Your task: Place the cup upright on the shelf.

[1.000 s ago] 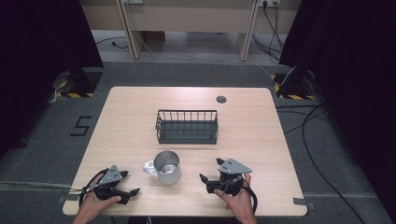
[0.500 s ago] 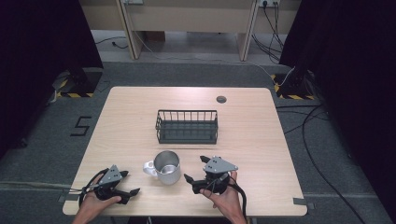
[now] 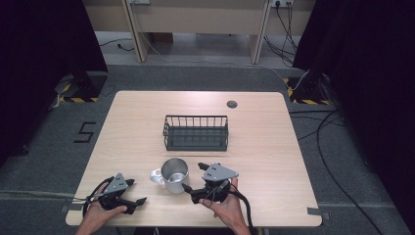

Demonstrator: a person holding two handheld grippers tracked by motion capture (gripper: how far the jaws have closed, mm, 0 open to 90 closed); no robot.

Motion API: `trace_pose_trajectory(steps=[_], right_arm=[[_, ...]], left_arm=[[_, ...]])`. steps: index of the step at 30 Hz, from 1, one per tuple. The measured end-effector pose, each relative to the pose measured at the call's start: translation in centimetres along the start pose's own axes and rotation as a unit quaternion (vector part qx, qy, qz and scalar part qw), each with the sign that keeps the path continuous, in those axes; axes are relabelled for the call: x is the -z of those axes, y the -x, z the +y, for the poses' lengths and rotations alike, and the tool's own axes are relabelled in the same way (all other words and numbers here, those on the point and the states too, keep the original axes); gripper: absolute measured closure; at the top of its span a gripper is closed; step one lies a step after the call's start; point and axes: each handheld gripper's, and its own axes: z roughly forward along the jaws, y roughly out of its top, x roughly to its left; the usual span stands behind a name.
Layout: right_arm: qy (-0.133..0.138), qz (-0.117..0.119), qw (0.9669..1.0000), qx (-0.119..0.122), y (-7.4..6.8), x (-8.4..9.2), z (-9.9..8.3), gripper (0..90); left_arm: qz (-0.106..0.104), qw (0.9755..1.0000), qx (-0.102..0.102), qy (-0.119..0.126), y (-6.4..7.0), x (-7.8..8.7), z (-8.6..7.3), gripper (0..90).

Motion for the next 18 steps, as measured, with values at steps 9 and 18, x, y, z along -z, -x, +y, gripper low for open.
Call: trace_pose_trajectory(steps=[9,18], right_arm=[[0.007,0.010,0.9999,0.006,-0.4,-1.7,0.5,15.0],[0.006,0.028,0.9996,0.008,-0.5,-4.2,0.9,9.5]], left_arm=[[0.000,1.0000,0.000,0.000,0.0,0.0,0.0,14.0],[0.000,1.0000,0.000,0.000,0.0,0.0,0.0,14.0]])
